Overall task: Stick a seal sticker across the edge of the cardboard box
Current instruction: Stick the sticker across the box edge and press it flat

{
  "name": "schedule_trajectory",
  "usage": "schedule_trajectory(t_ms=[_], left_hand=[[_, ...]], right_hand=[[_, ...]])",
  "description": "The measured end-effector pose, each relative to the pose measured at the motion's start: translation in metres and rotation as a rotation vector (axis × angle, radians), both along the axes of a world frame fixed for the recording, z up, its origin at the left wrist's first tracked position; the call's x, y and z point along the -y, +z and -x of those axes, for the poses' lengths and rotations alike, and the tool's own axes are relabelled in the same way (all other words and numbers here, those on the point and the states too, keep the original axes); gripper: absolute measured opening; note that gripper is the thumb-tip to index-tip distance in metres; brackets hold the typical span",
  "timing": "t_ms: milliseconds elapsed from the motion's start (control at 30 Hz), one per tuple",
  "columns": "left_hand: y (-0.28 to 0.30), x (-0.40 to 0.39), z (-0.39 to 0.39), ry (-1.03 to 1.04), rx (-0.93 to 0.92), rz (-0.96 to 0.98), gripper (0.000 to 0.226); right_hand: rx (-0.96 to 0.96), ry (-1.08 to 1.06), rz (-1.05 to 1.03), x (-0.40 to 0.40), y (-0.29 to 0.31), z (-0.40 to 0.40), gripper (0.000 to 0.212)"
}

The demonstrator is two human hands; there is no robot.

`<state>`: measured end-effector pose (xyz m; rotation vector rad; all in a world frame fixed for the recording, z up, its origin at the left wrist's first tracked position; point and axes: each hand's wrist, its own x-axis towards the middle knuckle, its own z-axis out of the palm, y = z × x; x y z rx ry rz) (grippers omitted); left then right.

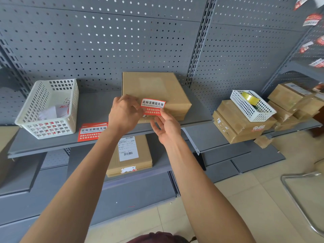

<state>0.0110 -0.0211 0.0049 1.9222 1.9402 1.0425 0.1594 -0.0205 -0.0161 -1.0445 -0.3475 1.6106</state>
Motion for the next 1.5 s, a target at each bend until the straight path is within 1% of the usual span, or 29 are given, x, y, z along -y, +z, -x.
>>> schedule_trajectory(t_ms=[167, 600, 700, 833, 933, 1000, 1100, 1200, 1367, 1500], left_hand=[[0.0, -0.003, 0.004, -0.028, -0.019, 0.003, 0.015], [0.002, 0.0, 0.002, -0.032, -0.036, 0.008, 0.015], [0.001, 0.0, 0.003, -0.039, -0.042, 0.017, 0.013], [0.003, 0.001, 0.003, -0.07, 0.014, 0.028, 0.011], [-0.003, 0.007, 0.001, -0.094, 0.072, -0.007, 0.018], [-0.01, 0.014, -0.002, -0.058, 0.077, -0.061, 0.019], [-0.014, 0.024, -0.009, -0.015, 0.143, -0.127, 0.019], [-0.014, 0.03, -0.016, 0.009, 0.192, -0.164, 0.023], [-0.018, 0.038, -0.026, 0.053, 0.283, -0.196, 0.018], [-0.019, 0.039, -0.031, 0.131, 0.35, -0.191, 0.015]], right_hand=[[0.012, 0.016, 0.005, -0.001, -0.004, 0.001, 0.014], [-0.029, 0.043, -0.026, -0.001, 0.003, -0.004, 0.029], [0.046, 0.051, -0.042, -0.001, 0.001, -0.007, 0.028], [0.25, 0.014, -0.105, 0.003, 0.001, -0.02, 0.025], [0.387, 0.005, -0.199, 0.008, 0.002, -0.031, 0.013], [0.454, 0.014, -0.253, 0.011, 0.002, -0.036, 0.007], [0.487, 0.05, -0.309, 0.012, 0.001, -0.043, 0.003], [0.502, 0.085, -0.352, 0.012, 0.001, -0.051, 0.008], [0.524, 0.157, -0.382, 0.011, 0.006, -0.065, 0.012], [0.568, 0.199, -0.434, 0.008, 0.009, -0.072, 0.009]])
